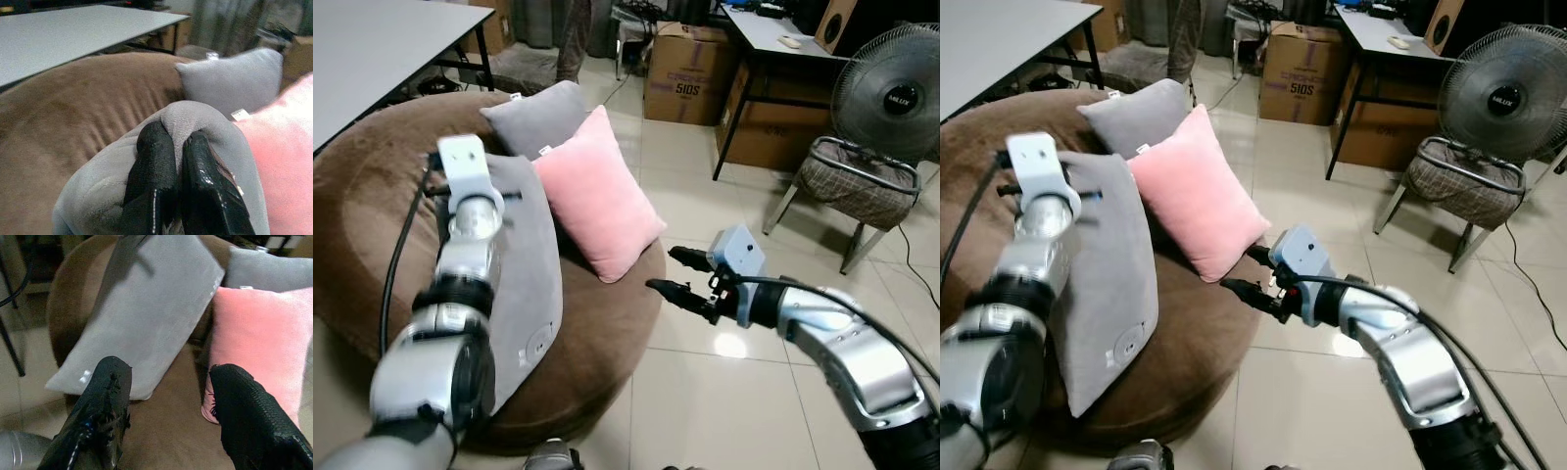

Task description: Move the pillow to the sofa from floor

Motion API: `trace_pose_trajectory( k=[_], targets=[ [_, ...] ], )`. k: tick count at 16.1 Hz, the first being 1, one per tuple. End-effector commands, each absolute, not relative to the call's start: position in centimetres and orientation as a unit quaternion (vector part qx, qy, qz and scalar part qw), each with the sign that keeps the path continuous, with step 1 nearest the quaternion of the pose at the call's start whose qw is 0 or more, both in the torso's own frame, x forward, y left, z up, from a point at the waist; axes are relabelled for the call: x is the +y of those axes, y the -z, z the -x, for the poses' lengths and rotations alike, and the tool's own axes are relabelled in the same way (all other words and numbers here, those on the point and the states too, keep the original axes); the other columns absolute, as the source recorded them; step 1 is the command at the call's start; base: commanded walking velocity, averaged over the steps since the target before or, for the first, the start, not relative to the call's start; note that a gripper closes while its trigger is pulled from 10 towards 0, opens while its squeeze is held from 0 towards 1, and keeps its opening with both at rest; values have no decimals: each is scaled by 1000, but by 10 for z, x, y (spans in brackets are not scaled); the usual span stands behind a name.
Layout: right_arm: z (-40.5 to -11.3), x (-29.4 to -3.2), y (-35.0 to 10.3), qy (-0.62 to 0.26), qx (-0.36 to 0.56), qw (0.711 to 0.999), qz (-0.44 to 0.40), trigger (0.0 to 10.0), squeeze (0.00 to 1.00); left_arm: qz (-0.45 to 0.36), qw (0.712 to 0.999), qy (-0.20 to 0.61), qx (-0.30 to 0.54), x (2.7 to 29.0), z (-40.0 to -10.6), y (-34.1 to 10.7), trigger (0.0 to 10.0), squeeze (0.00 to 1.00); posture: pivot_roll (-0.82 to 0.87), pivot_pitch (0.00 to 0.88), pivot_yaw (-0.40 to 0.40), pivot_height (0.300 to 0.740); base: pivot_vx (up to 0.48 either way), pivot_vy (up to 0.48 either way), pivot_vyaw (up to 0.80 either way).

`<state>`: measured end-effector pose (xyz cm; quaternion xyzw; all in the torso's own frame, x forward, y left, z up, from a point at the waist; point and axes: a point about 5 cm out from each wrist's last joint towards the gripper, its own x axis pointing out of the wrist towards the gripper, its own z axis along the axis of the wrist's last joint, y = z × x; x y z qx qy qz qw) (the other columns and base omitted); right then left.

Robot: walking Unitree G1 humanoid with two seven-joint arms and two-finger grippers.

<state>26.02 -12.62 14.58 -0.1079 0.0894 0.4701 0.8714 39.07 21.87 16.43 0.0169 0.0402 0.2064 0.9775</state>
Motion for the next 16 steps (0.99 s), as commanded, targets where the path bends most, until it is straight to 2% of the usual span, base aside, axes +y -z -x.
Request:
trace_pose_trajectory(
  k=[1, 2, 4, 8, 12, 16],
  targets=[
    [-264, -126, -150, -478, 90, 866, 118, 10000, 0, -3, 969, -248, -9, 231, -393, -185, 10000, 0, 21, 0, -35, 740, 0, 0, 0],
    [-265, -127, -151, -479, 87, 865, 123, 10000, 0, 16, 960, -279, -17, 241, -391, -185, 10000, 0, 20, 0, -38, 740, 0, 0, 0],
    [-267, -128, -154, -480, 83, 864, 127, 10000, 0, -25, 953, -302, -15, 253, -385, -180, 10000, 0, 23, 0, -49, 740, 0, 0, 0],
    [-270, -128, -153, -488, 84, 858, 139, 10000, 0, -45, 959, -278, -26, 241, -390, -181, 10000, 0, 28, 0, -55, 740, 0, 0, 0],
    [-262, -119, -144, -509, 96, 845, 135, 10000, 0, -122, 940, -306, 86, 253, -363, -117, 10000, 0, 19, 0, -53, 740, 0, 0, 0],
    [-254, -114, -137, -537, 118, 827, 118, 10000, 0, -151, 918, -338, 144, 277, -341, -92, 10000, 0, 23, 0, -57, 740, 0, 0, 0]
  ],
)
